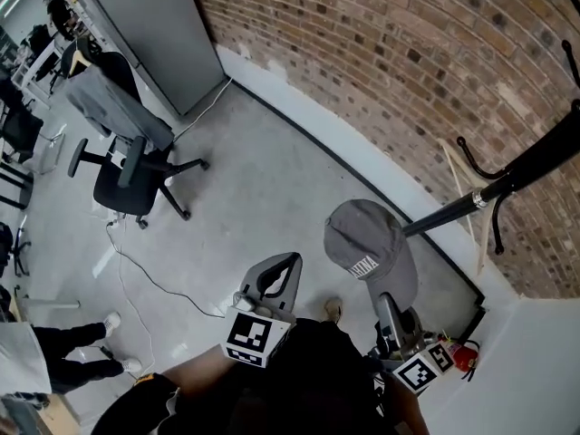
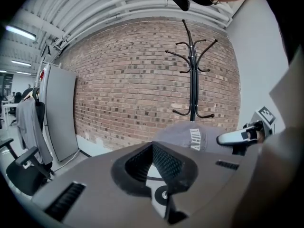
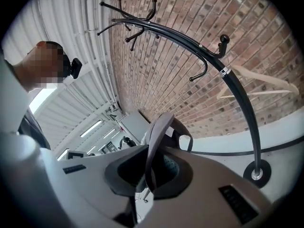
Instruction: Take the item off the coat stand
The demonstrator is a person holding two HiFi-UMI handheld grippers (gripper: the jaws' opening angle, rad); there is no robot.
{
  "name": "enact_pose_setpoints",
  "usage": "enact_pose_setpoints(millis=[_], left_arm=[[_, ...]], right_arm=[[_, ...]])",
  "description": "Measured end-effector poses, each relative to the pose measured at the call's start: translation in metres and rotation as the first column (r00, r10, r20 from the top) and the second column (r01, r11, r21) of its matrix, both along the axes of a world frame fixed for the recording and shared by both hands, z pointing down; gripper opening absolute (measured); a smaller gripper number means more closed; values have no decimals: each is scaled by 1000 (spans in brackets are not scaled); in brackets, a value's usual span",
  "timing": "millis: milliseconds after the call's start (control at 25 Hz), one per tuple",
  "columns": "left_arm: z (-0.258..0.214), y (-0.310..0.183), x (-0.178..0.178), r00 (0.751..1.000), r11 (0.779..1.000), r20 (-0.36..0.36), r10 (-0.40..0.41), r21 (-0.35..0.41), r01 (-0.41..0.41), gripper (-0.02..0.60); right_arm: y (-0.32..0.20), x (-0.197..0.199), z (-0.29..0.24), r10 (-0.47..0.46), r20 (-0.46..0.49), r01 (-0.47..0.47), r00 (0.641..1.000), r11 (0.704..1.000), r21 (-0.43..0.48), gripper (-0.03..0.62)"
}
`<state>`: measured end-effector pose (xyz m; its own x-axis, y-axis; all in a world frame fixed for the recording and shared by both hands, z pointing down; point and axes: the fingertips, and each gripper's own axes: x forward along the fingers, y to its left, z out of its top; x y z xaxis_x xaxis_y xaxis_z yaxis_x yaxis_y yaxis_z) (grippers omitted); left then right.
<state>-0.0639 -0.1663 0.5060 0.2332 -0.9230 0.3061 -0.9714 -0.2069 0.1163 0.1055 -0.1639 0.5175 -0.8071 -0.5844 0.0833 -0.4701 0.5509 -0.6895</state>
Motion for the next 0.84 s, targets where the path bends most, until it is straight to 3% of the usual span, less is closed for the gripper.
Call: enact_pose_setpoints(millis=[840], left_arm=[[-6,8,-9,997,997,4,-78,10,78,25]], right_arm=[[-4,-15,-7,-83,3,83,997,996,19,29]])
